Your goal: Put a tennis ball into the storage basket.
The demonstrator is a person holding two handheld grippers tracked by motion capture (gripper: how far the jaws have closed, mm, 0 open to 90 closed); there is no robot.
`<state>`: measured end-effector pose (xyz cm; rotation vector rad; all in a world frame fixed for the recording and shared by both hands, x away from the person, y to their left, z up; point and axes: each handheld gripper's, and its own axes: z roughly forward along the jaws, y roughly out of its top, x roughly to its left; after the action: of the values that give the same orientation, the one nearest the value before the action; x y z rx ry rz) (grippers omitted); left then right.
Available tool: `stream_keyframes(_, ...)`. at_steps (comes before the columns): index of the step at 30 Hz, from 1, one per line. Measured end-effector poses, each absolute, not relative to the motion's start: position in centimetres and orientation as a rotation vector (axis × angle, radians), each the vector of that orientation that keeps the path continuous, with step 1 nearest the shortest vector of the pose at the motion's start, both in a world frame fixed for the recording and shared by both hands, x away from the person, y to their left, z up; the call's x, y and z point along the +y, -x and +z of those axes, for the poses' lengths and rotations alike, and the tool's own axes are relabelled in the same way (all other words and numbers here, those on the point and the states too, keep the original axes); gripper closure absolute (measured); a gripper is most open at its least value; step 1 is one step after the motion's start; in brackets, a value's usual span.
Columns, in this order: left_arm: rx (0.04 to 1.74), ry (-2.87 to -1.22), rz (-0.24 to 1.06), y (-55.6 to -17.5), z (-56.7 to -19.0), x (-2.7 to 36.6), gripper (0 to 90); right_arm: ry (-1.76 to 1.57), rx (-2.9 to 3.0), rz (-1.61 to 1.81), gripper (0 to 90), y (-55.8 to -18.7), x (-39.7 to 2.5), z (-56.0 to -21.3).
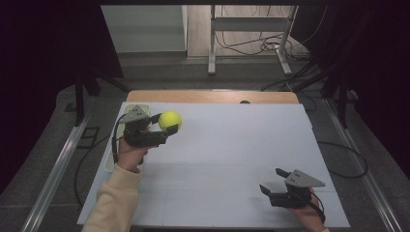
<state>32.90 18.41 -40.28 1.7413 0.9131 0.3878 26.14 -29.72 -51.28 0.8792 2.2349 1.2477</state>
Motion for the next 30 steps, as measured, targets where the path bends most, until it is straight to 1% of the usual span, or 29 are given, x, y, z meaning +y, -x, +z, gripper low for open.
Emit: stream_keyframes(30,1.031,-1.671,0.443,-33.3,-40.6,22.3,26.1,-0.883,2.233,1.240,15.7,-26.2,-29.8,-51.3)
